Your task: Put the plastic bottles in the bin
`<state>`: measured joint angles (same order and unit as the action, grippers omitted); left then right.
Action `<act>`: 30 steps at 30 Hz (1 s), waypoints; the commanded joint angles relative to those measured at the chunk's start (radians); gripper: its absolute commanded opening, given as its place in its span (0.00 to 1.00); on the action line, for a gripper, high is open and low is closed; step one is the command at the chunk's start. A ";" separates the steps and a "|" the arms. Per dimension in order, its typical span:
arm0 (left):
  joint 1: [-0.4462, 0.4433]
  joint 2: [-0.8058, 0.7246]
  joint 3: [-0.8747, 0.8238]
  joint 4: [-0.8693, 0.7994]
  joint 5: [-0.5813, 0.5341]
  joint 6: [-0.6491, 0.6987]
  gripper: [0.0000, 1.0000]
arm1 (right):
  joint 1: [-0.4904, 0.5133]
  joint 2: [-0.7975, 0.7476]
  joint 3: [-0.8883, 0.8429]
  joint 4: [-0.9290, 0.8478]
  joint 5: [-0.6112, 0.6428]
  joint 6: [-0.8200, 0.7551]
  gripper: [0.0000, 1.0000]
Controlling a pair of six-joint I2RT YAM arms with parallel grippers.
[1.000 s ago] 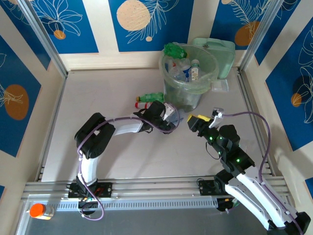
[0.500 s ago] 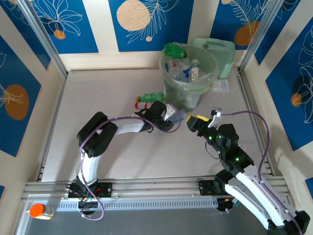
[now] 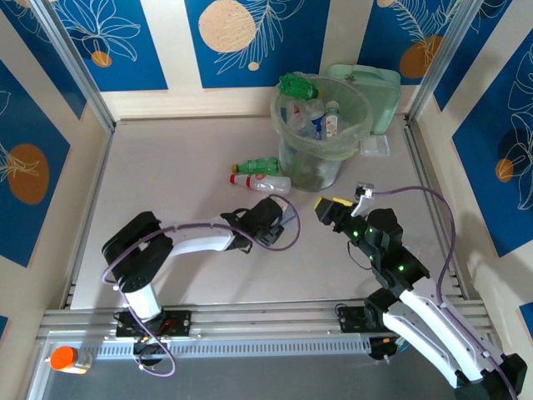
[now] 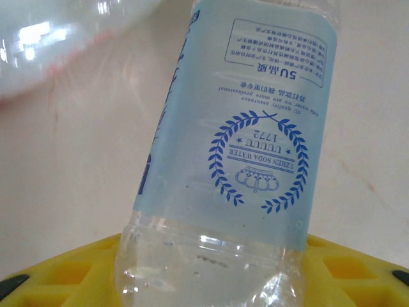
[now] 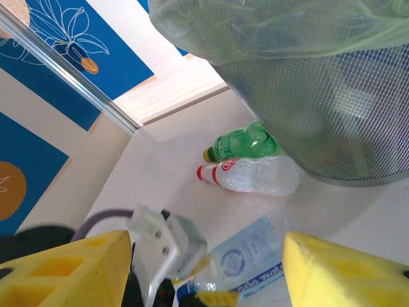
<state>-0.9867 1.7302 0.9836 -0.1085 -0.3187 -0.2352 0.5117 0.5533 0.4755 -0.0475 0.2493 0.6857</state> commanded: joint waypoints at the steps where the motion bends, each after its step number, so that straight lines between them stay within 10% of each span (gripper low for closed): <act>1: -0.075 -0.040 -0.021 -0.122 -0.148 -0.164 0.49 | -0.006 -0.003 0.027 0.017 -0.016 0.018 0.64; 9: -0.125 -0.122 -0.172 -0.033 -0.098 -0.320 0.53 | -0.008 0.000 0.027 0.017 -0.008 0.021 0.65; 20: -0.127 -0.100 -0.025 -0.181 -0.123 -0.172 0.94 | -0.009 0.009 0.037 0.010 -0.011 0.012 0.65; 30: -0.008 -0.044 0.150 -0.350 -0.047 -0.062 0.96 | -0.010 0.017 0.046 0.003 -0.025 0.012 0.65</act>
<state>-1.0370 1.6650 1.0935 -0.3679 -0.4038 -0.3519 0.5079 0.5797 0.4900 -0.0490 0.2386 0.6930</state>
